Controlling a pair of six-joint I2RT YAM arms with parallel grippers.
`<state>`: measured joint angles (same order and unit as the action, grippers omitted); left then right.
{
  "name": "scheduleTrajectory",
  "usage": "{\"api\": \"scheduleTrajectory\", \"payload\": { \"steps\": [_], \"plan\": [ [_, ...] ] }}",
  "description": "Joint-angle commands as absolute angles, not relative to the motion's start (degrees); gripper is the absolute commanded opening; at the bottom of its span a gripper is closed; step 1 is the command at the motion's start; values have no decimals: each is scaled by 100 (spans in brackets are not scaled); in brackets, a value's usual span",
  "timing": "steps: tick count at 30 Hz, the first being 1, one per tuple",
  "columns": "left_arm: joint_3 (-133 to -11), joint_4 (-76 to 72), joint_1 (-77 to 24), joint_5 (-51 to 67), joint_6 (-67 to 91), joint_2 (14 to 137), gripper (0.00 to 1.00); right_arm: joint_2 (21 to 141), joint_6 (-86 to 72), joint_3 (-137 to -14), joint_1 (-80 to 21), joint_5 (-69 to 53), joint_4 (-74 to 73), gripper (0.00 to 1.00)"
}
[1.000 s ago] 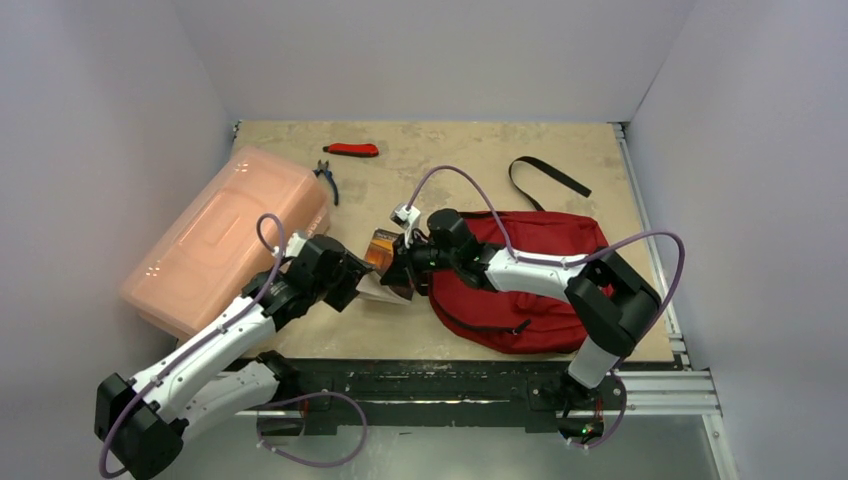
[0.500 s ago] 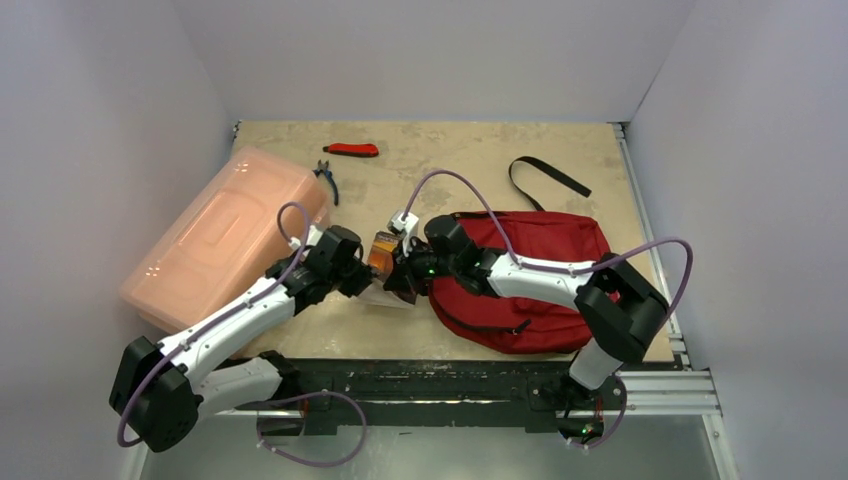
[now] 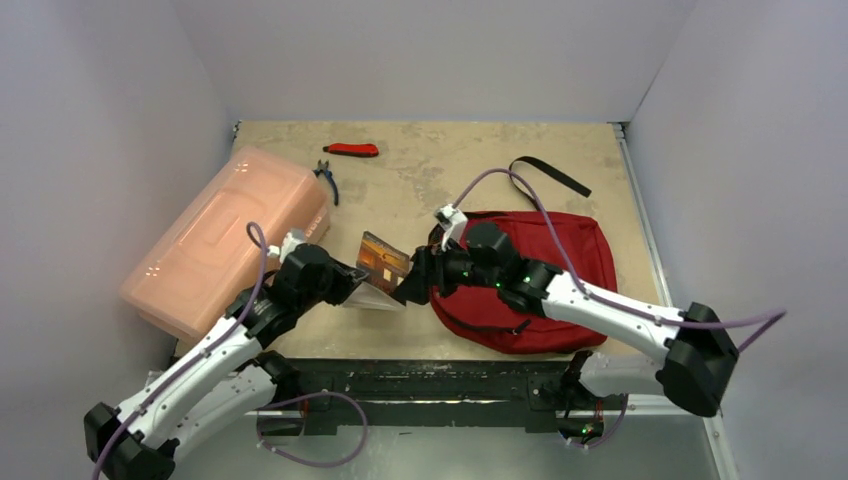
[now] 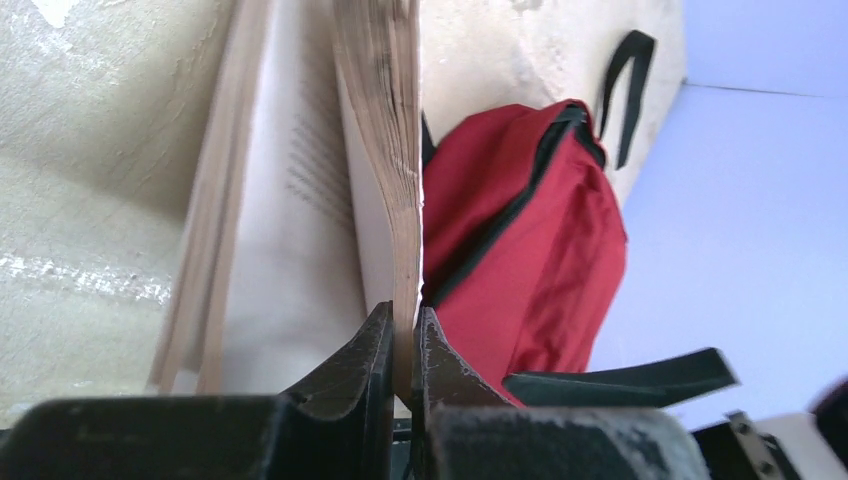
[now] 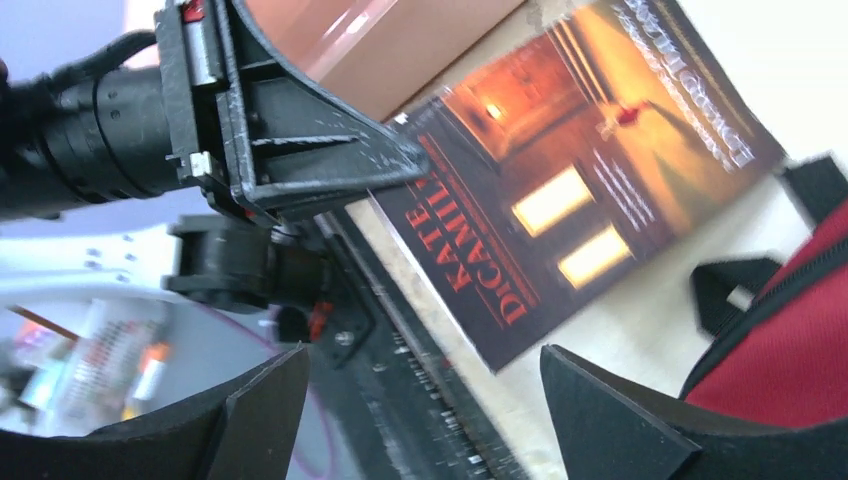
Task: Pack the student bag
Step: Pick up the book from the center of the board.
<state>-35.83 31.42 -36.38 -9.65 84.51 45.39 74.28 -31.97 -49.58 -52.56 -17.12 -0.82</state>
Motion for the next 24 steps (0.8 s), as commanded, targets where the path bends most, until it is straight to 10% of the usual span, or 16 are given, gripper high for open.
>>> {"api": "scheduleTrajectory", "payload": {
  "steps": [1, 24],
  "plan": [
    [-3491, 3223, -3580, -1109, 8605, 3877, 0, 6837, -5775, -4029, -5260, -1359, 440, 90],
    [-3006, 3569, -3584, -323, 9133, 2567, 0, 9289, -10823, -3039, -5282, -1957, 5530, 85]
  ]
}}
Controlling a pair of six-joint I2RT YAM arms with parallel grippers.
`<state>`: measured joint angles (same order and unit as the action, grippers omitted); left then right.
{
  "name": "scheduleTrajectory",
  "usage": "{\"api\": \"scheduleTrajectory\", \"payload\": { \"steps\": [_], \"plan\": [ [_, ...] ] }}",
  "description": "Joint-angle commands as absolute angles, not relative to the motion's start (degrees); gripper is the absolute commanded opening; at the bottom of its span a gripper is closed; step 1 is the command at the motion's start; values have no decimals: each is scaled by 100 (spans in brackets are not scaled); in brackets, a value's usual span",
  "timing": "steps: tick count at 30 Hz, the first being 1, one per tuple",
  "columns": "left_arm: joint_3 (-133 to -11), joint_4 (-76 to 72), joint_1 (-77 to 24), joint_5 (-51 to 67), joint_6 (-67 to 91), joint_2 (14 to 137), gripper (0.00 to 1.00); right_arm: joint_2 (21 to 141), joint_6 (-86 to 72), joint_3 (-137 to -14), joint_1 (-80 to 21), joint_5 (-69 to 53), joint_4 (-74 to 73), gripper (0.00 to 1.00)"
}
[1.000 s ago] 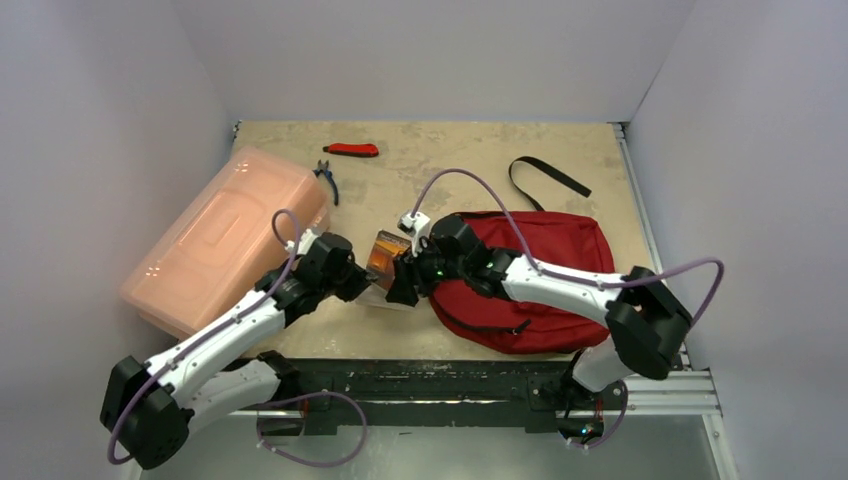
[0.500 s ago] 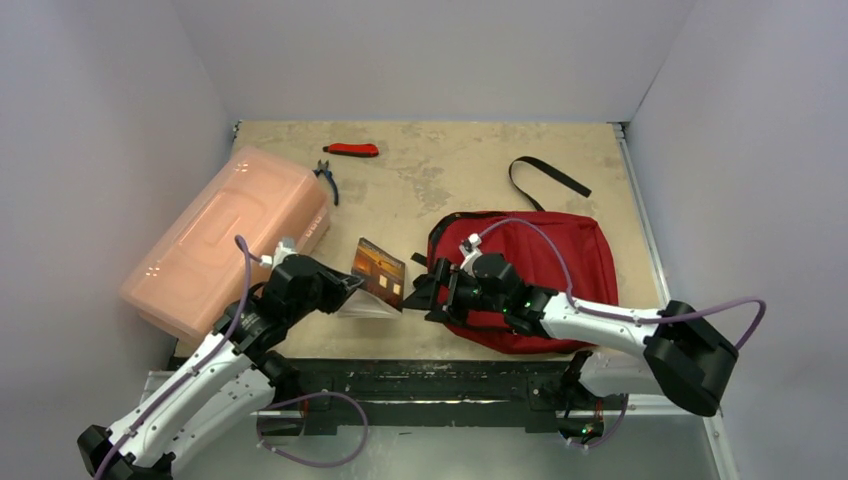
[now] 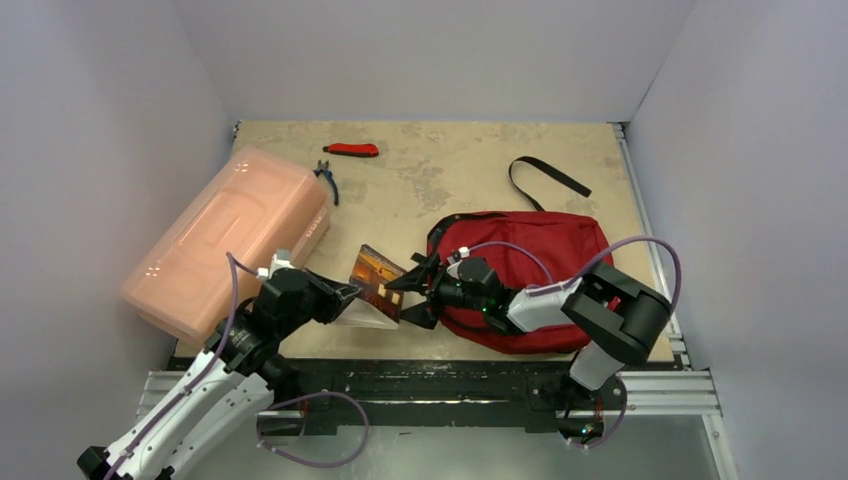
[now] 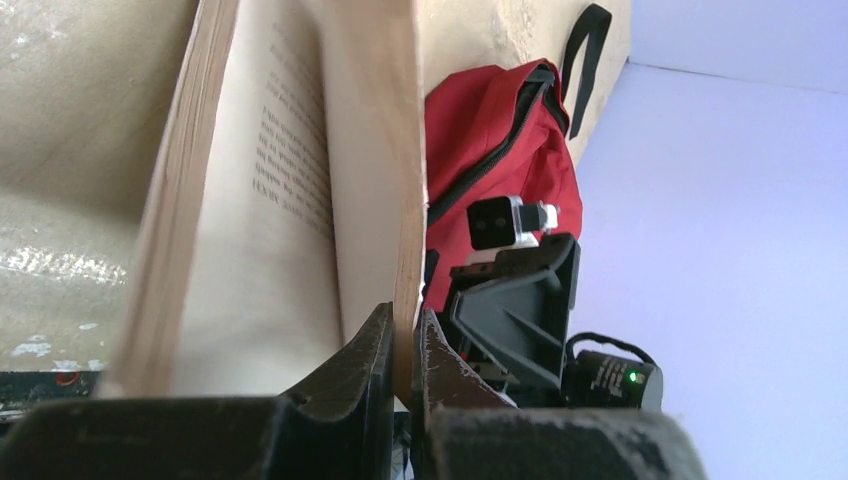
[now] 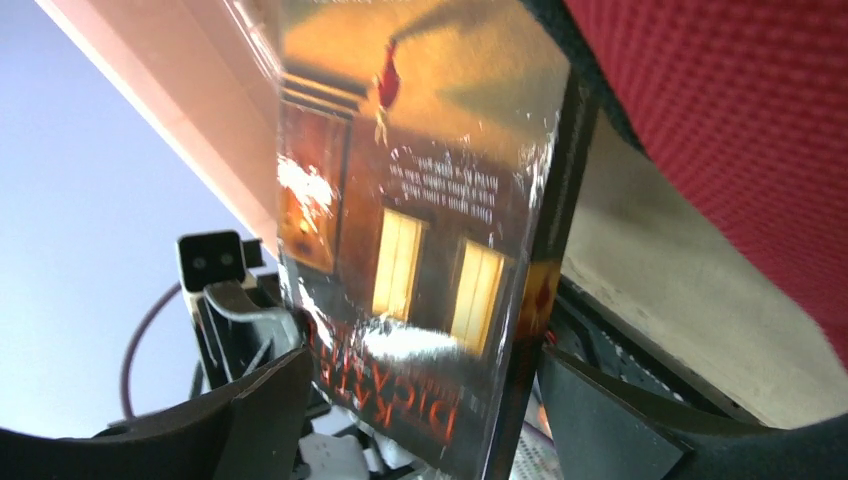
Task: Pack the student bag
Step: Pick up the book from the center of the board.
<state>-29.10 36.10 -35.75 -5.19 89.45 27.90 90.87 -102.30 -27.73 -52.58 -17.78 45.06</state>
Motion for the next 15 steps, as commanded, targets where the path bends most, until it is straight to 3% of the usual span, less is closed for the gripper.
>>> {"api": "scheduleTrajectory", "payload": {
  "steps": [1, 9, 13, 15],
  "plan": [
    [-3002, 3576, -3578, -319, 9140, 2506, 0, 9338, -10810, -3052, -5284, -1983, 5541, 85],
    [-2927, 3332, -3583, 231, 9325, 2597, 0, 10109, -10964, -3067, -5291, -2195, 6403, 80],
    [-3021, 3340, -3579, 416, 9179, 2697, 0, 10469, -11063, -3184, -5284, -2297, 7139, 60],
    [-3159, 3488, -3578, 390, 8913, 2628, 0, 10519, -11041, -3311, -5282, -2344, 7345, 45]
  ]
}}
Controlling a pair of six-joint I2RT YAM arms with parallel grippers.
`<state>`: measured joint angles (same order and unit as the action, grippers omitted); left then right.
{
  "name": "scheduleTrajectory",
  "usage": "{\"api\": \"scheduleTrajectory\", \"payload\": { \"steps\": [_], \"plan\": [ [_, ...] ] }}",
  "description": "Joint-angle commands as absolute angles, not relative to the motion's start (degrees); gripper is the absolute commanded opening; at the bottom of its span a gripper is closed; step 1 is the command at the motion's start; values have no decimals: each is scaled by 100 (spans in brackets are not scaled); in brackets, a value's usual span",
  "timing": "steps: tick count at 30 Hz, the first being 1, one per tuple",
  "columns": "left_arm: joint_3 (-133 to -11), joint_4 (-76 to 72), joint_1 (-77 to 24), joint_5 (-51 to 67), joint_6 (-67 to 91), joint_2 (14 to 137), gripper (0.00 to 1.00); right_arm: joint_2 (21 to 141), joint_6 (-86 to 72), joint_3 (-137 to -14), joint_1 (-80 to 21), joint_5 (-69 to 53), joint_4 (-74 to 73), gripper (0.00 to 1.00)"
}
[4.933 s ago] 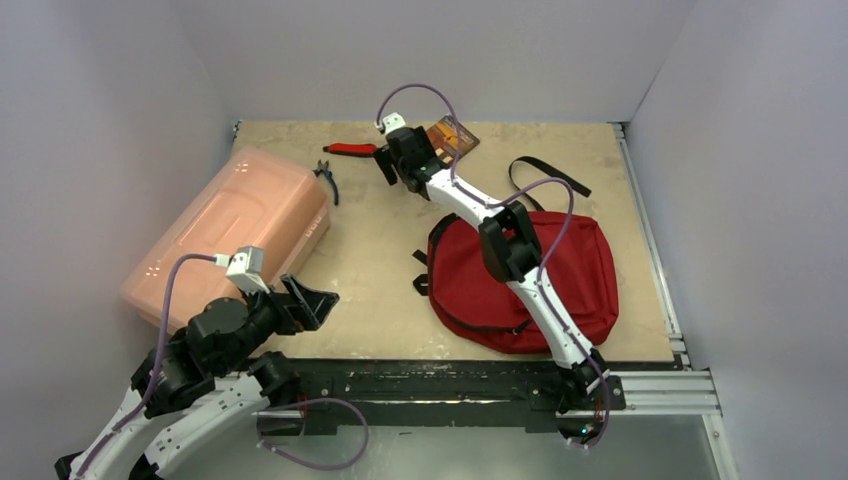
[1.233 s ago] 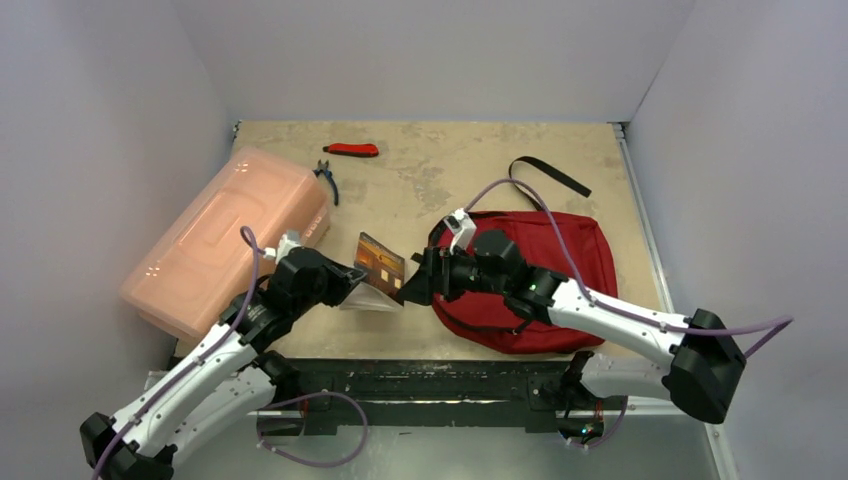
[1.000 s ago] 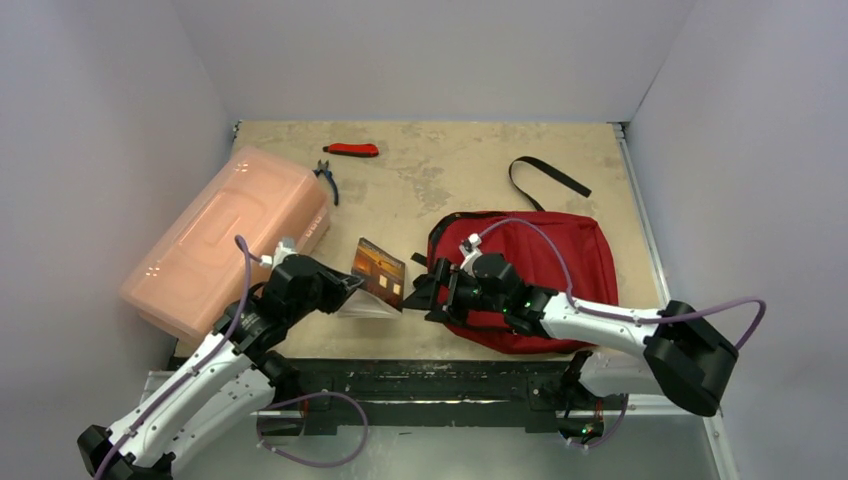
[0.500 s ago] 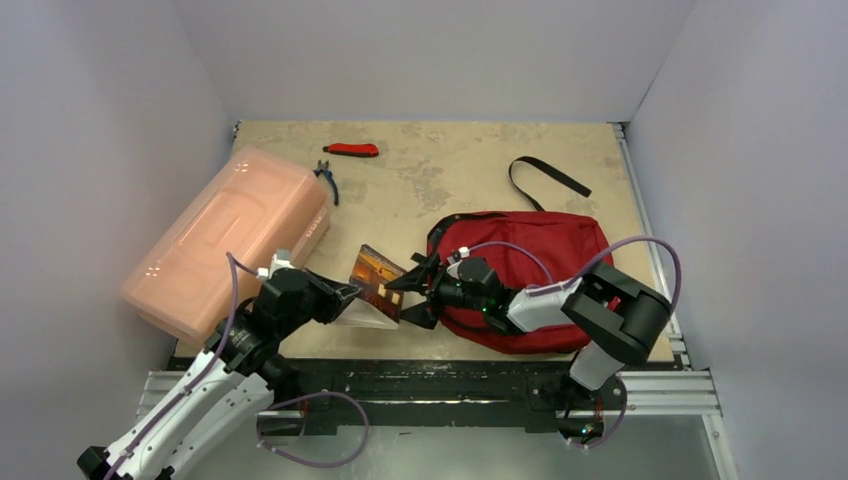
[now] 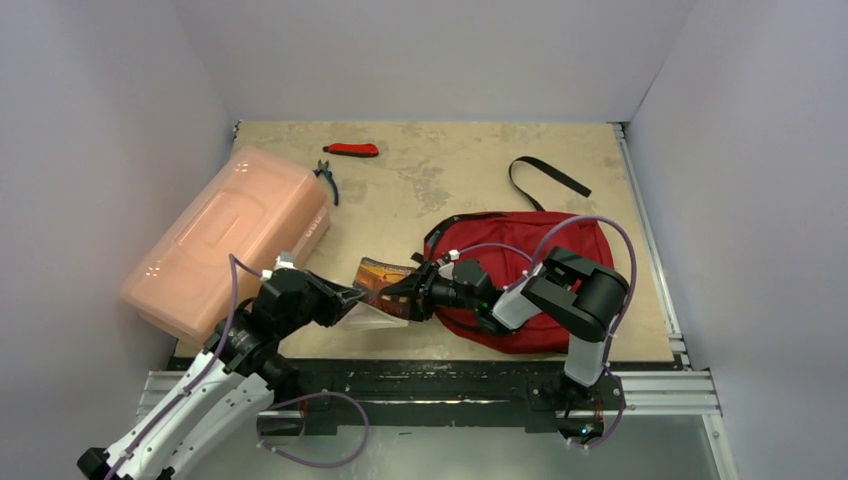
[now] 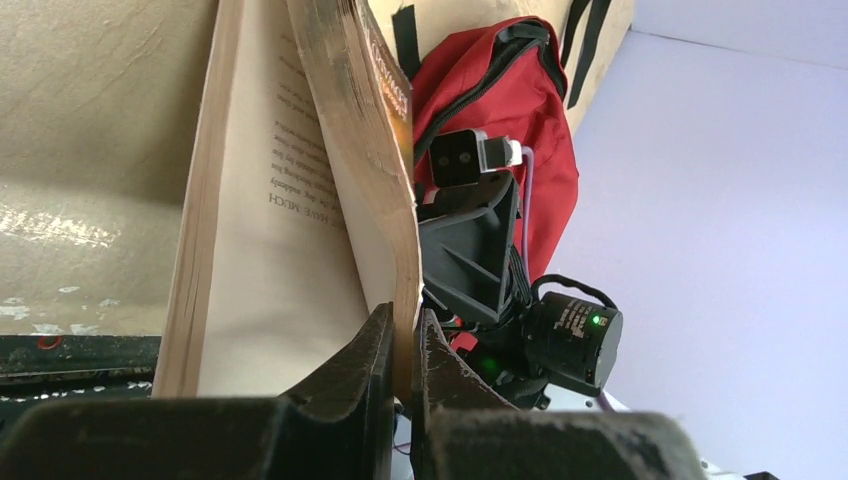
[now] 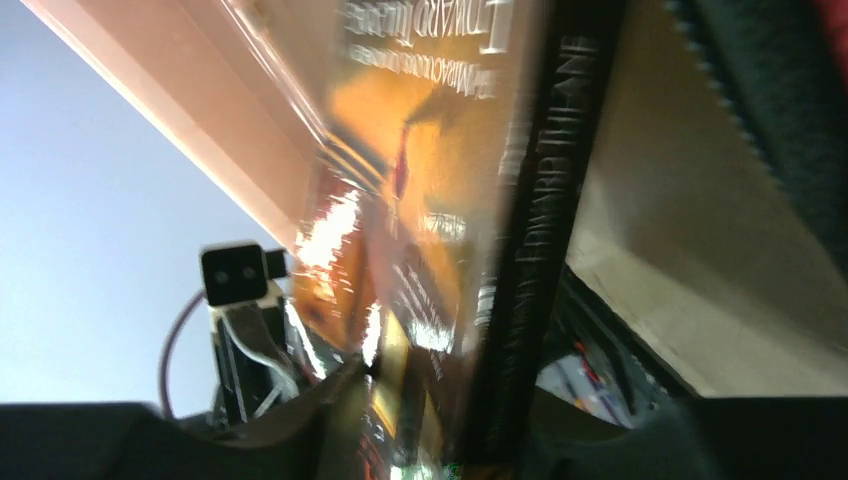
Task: Pack the student bag
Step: Pick up the book from the center of the board.
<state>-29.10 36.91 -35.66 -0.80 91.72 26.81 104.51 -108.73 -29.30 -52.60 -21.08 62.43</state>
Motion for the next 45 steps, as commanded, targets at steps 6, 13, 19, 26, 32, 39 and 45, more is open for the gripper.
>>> {"api": "scheduleTrajectory", "payload": {
  "steps": [6, 13, 19, 26, 32, 39, 45],
  "plan": [
    [-3482, 3913, -3577, 151, 8305, 2193, 5, 10284, -10522, -4028, -5220, -2533, 6866, 19],
    [-4025, 4183, -3579, -176, 7542, 1909, 47, 9842, -9256, -4710, -4755, -2832, 5888, 12],
    [-4145, 3673, -3577, -30, 6997, 1667, 87, 9473, -8905, -4884, -4185, -2971, 5760, 7],
    [-3704, 2181, -3577, 322, 7051, 1802, 100, 9204, -9322, -5141, -4122, -2505, 6045, 9],
    [-3386, 148, -3577, 296, 6811, 2524, 100, 9194, -9980, -4978, -4462, -1873, 6687, 9],
    [-2960, -1246, -3587, -483, 6586, 2911, 94, 8988, -10236, -4511, -4939, -726, 7146, 8],
    [-2642, -1666, -3603, -843, 6642, 2870, 76, 8454, -10127, -4258, -5084, 170, 6475, 8]
  ]
}}
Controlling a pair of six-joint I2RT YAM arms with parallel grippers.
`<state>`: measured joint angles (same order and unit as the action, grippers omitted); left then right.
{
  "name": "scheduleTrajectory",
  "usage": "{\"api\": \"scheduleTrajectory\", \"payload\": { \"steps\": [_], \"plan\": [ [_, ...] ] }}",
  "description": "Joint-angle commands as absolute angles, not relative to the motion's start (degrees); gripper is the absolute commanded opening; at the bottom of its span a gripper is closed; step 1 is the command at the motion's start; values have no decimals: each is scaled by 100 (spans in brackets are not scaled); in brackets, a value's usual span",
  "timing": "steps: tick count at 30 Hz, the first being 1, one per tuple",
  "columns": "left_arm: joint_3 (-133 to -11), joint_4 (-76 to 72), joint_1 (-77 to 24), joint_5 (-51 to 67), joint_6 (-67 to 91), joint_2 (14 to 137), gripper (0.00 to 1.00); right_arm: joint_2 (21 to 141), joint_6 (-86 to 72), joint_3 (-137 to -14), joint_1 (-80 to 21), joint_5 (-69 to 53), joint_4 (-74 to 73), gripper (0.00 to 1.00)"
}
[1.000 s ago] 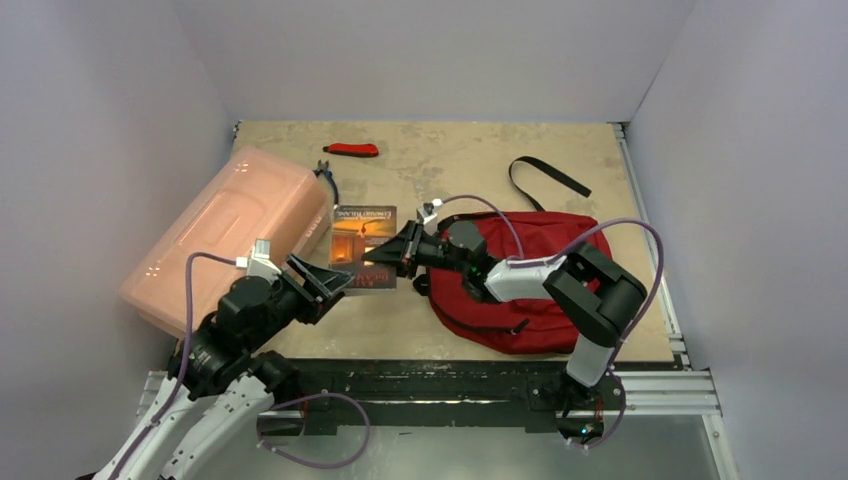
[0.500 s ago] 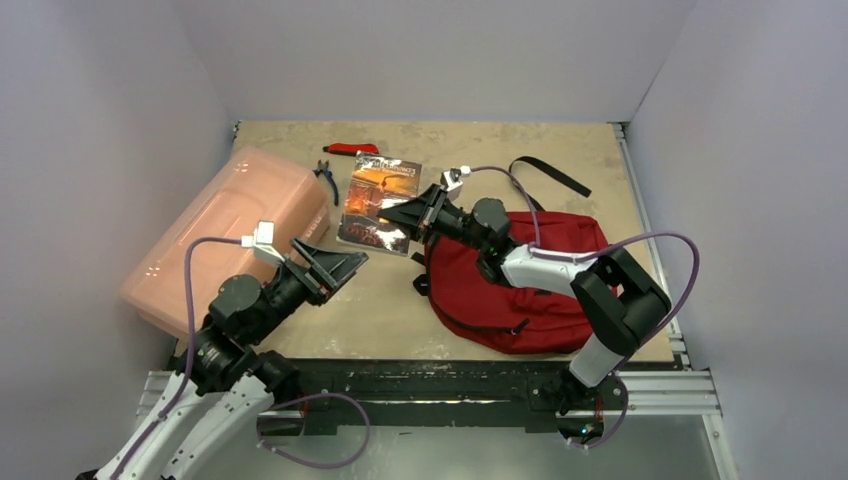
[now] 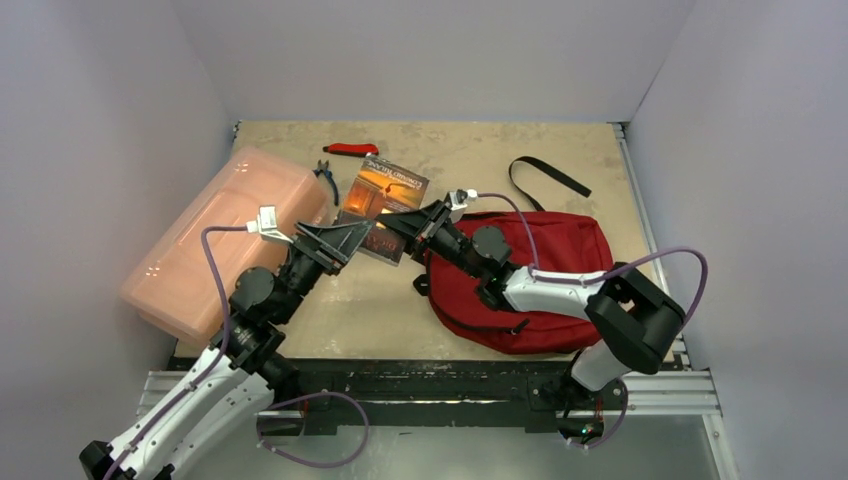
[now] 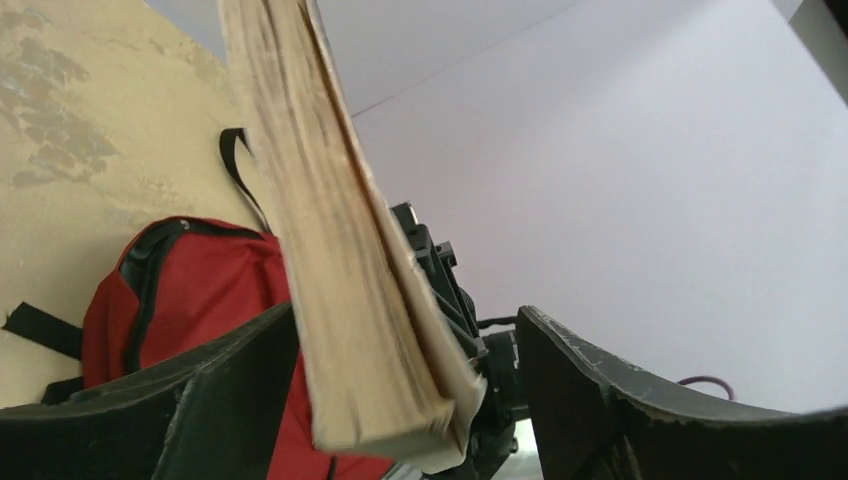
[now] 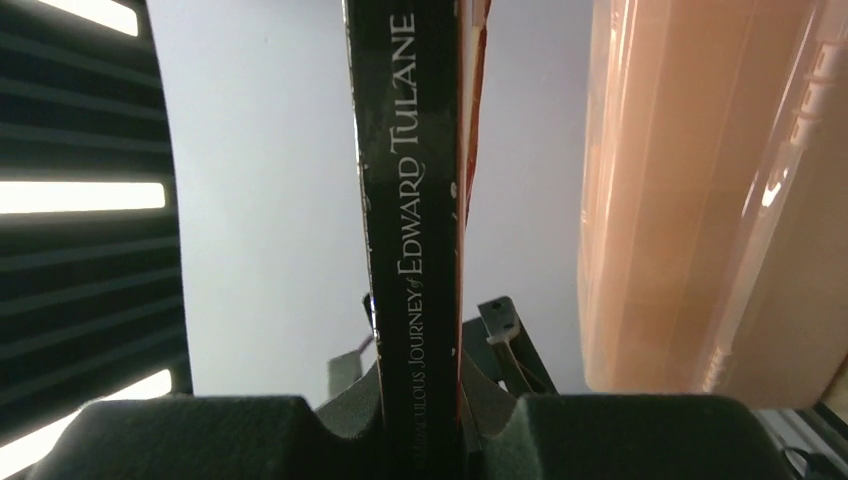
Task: Pack the student bag
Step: Pick up the book from the center of the board.
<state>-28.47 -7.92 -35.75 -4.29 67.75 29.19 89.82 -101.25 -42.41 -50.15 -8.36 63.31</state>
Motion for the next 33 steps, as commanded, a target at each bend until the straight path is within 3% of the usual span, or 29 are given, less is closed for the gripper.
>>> {"api": "scheduleTrajectory", "payload": {
  "steps": [1, 5, 13, 15, 18, 19, 21, 26, 33],
  "plan": [
    [-2598, -1775, -3605, -873, 6671, 2892, 72, 8379, -10087, -4292, -5129, 308, 6337, 7],
    [-2601, -2056, -3642, -881, 6788, 3159, 62, 8215, -9921, -4496, -5368, 736, 5787, 7],
    [-2752, -2320, -3690, -832, 6714, 3517, 59, 8040, -9493, -4757, -5506, 1189, 5186, 17],
    [-2777, -2355, -3685, -733, 6668, 3599, 47, 7959, -9274, -4853, -5511, 1193, 4902, 22],
    [-2782, -2205, -3685, -641, 6655, 3629, 29, 7843, -8782, -5040, -5511, 1059, 4369, 36],
    [-2782, -2081, -3684, -631, 6582, 3590, 18, 7751, -8548, -5081, -5511, 976, 4080, 42],
    [-2819, -1526, -3683, -739, 6439, 3378, 9, 7528, -8073, -5061, -5511, 734, 3502, 56],
    [-3011, 303, -3677, -1552, 5525, 2209, 0, 6703, -6347, -4653, -5338, 853, 1320, 90],
    [-4363, 3005, -3677, -2530, 4053, 1534, 0, 5813, -3663, -4535, -4896, 1619, -1498, 99]
  ]
}}
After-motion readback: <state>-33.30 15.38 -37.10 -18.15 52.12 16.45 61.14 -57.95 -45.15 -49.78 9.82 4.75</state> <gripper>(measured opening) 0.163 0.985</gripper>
